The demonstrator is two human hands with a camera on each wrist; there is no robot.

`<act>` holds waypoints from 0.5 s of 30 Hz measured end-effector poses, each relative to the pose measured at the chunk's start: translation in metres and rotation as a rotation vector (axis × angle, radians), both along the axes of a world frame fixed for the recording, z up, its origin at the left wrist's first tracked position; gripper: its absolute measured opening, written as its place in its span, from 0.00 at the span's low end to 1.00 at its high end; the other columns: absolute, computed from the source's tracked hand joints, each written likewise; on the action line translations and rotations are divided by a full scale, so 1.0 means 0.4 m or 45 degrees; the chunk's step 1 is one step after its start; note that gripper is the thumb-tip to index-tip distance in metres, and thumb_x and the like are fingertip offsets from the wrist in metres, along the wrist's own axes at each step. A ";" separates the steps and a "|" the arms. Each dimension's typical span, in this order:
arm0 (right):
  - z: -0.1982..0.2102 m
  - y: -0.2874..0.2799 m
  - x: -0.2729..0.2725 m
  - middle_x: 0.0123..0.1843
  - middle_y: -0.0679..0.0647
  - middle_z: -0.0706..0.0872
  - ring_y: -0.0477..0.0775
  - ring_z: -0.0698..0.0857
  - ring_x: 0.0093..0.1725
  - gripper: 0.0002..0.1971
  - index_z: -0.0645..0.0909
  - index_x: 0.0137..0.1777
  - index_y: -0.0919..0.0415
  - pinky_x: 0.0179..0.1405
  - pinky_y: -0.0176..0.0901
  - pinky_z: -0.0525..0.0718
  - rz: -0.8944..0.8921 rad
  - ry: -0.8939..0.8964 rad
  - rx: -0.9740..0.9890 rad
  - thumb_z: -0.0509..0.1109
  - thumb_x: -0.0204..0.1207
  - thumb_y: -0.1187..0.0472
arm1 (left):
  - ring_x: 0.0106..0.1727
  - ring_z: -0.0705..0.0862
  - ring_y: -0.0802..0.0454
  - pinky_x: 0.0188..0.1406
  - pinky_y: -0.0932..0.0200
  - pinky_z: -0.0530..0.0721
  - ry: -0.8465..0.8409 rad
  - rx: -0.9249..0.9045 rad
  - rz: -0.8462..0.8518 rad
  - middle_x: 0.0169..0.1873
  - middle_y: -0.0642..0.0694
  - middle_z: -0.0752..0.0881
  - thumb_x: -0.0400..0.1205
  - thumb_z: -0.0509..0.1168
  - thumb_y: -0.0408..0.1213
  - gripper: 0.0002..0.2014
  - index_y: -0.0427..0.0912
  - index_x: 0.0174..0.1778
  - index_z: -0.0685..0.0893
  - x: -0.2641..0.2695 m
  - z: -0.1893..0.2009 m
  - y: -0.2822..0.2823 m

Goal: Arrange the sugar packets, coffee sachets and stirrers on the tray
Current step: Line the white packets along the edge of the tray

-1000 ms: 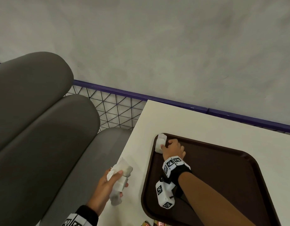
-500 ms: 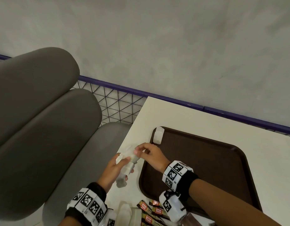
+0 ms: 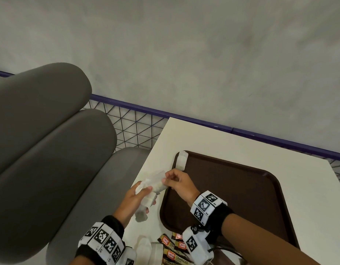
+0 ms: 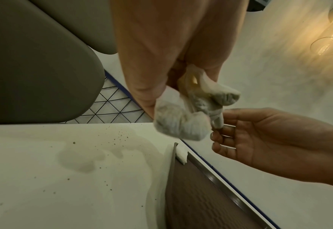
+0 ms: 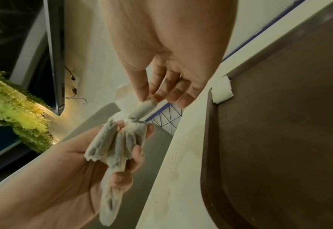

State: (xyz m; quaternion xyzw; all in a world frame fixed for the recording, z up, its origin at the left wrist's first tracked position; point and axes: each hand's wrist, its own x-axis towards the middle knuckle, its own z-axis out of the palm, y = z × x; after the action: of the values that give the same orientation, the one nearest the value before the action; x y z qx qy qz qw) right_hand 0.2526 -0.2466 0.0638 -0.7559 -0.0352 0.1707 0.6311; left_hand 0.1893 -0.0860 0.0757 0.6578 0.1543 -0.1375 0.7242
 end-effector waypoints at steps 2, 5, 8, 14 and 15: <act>-0.004 -0.011 0.005 0.37 0.47 0.78 0.43 0.77 0.39 0.06 0.77 0.41 0.57 0.40 0.29 0.75 -0.109 0.019 0.031 0.70 0.74 0.67 | 0.32 0.86 0.48 0.23 0.60 0.81 0.024 -0.001 0.025 0.37 0.38 0.86 0.83 0.61 0.37 0.05 0.42 0.53 0.78 0.003 -0.006 0.001; -0.026 -0.040 0.029 0.42 0.53 0.79 0.47 0.79 0.39 0.08 0.74 0.41 0.56 0.34 0.30 0.78 -0.313 0.031 0.017 0.69 0.75 0.69 | 0.34 0.85 0.45 0.24 0.59 0.81 0.069 0.005 0.087 0.37 0.37 0.86 0.83 0.63 0.38 0.07 0.43 0.55 0.77 0.003 -0.027 0.012; -0.058 -0.070 0.062 0.39 0.58 0.76 0.50 0.79 0.30 0.13 0.66 0.41 0.56 0.23 0.29 0.78 -0.608 0.051 -0.004 0.67 0.75 0.72 | 0.37 0.85 0.42 0.24 0.58 0.80 0.102 0.033 0.120 0.39 0.34 0.85 0.82 0.64 0.37 0.13 0.39 0.60 0.74 0.007 -0.054 0.027; -0.117 -0.093 0.130 0.39 0.58 0.78 0.53 0.78 0.30 0.15 0.71 0.34 0.54 0.21 0.26 0.77 -0.751 -0.020 -0.206 0.66 0.74 0.74 | 0.35 0.84 0.41 0.28 0.55 0.80 0.125 0.060 0.140 0.38 0.32 0.86 0.82 0.64 0.38 0.14 0.38 0.61 0.73 0.016 -0.084 0.044; -0.126 -0.090 0.138 0.39 0.57 0.78 0.54 0.79 0.32 0.15 0.72 0.35 0.53 0.26 0.30 0.80 -0.725 -0.026 -0.229 0.66 0.74 0.74 | 0.35 0.84 0.42 0.28 0.55 0.80 0.130 0.062 0.141 0.38 0.32 0.86 0.82 0.64 0.38 0.14 0.39 0.61 0.73 0.017 -0.086 0.046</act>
State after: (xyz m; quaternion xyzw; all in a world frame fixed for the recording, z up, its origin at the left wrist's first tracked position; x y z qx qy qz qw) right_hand 0.3079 -0.2826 0.0133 -0.7898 0.1871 -0.0185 0.5838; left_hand 0.1962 -0.0677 0.0414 0.6578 0.2303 -0.1268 0.7058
